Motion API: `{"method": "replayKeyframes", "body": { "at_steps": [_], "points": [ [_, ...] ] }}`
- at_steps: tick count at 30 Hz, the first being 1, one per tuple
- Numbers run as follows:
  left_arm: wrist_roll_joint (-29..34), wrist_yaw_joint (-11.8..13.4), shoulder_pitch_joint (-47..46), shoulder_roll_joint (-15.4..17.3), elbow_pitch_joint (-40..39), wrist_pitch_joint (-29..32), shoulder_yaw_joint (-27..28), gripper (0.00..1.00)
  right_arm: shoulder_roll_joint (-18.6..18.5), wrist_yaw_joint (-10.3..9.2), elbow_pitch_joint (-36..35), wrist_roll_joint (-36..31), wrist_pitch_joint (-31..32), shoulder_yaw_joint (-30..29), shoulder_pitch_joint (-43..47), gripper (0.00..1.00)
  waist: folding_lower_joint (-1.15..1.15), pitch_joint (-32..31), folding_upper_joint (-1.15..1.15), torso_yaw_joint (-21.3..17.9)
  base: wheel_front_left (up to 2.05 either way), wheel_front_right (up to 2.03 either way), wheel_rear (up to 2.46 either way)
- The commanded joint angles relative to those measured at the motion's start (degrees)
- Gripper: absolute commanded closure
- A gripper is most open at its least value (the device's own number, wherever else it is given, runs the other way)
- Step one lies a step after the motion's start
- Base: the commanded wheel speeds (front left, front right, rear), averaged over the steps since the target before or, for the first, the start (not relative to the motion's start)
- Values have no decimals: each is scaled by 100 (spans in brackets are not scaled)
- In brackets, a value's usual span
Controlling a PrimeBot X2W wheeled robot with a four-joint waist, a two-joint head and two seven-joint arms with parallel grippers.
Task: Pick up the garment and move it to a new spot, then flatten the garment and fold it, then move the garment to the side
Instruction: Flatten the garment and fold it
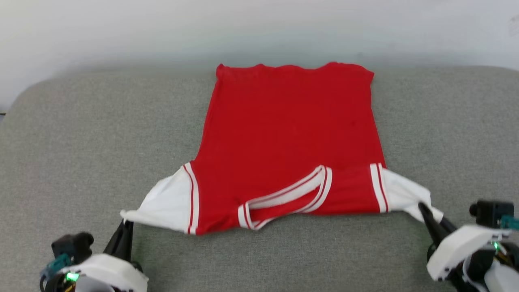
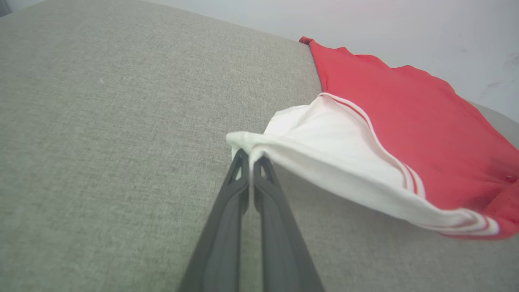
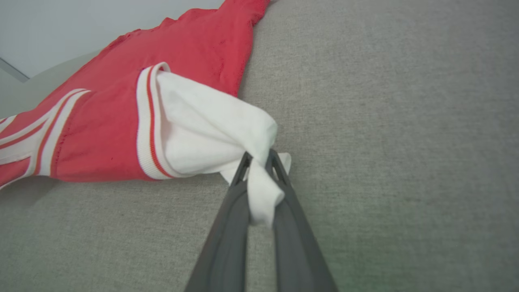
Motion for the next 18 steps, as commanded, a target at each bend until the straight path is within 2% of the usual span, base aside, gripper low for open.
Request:
{"method": "replayKeyframes", "body": {
  "at_steps": [1,3,4,11,12,13,16,17,18],
  "points": [
    [6,54,209,9,-87,-14,80,100,48,-9,-155,-67,21,-141,271,100,2,-110,0,-3,0,0,0],
    [48,120,506,-9,-293,-14,164,100,76,-9,-434,-219,118,-343,726,100,2,-183,0,9,0,0,0],
    [165,287,953,-10,-576,-14,228,100,244,-9,-954,-346,245,-595,1322,100,2,-273,0,32,0,0,0],
    [218,519,1678,-64,-1050,10,194,100,417,-9,-1975,-802,692,-1117,2520,100,2,-516,0,110,0,0,0],
    [241,526,1754,-73,-1127,15,160,100,465,-9,-2086,-839,750,-1161,2634,96,2,-530,0,115,0,0,0],
    [260,534,1799,-89,-1208,30,120,100,480,-9,-2199,-942,775,-1189,2710,86,2,-543,0,121,0,0,0],
    [305,558,1902,-133,-1433,63,10,100,655,-7,-2397,-1065,855,-1218,2869,80,2,-559,0,134,0,0,0],
    [320,559,1915,-141,-1502,57,-17,100,673,-5,-2448,-1108,844,-1212,2865,63,2,-556,0,142,0,0,0],
    [353,558,1909,-143,-1565,58,-57,100,713,-6,-2469,-1081,872,-1188,2849,53,2,-550,0,149,0,0,0]
  ]
}}
